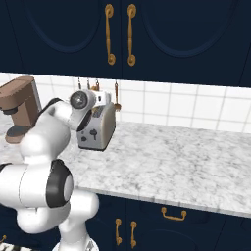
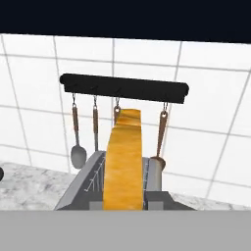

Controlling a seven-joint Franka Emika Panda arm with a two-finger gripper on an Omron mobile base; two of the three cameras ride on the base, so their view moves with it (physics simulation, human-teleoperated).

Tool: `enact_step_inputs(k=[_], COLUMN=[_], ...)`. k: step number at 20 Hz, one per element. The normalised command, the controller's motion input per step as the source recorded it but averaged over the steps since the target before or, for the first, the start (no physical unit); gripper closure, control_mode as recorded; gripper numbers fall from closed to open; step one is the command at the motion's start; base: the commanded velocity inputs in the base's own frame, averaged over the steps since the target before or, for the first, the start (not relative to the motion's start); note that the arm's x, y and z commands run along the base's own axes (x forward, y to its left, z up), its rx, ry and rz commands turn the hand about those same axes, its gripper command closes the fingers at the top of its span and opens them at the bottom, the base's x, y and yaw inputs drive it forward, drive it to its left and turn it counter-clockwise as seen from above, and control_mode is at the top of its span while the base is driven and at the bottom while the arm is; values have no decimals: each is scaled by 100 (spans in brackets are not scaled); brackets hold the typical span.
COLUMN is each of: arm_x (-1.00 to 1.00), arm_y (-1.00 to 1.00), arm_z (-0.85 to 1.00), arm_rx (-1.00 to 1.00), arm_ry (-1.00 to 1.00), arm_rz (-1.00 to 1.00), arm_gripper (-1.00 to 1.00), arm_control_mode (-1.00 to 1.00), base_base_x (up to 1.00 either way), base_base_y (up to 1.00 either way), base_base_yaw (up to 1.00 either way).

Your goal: Start the toaster. Once the lever pops up, take the bread to the plate on the dining counter.

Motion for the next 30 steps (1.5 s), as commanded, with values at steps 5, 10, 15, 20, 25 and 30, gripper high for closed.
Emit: enact_step_inputs(k=[5, 10, 15, 20, 25, 30], arm_x=[-94, -100, -100, -100, -100, -40], arm_y=[-1, -4, -2, -23, -28, -1], arm_z=[64, 82, 36, 2, -3, -15], arm_rx=[0, 0, 0, 0, 0, -2], arm_ry=[8, 9, 34, 32, 30, 7], arm_rz=[4, 2, 0, 0, 0, 0], arm_gripper=[100, 100, 100, 100, 100, 100], arm_control_mode=[-100, -100, -100, -100, -100, 100], base_base_x=[0, 0, 0, 0, 0, -51], base_base_y=[0, 0, 0, 0, 0, 0], base_base_yaw=[0, 0, 0, 0, 0, 0])
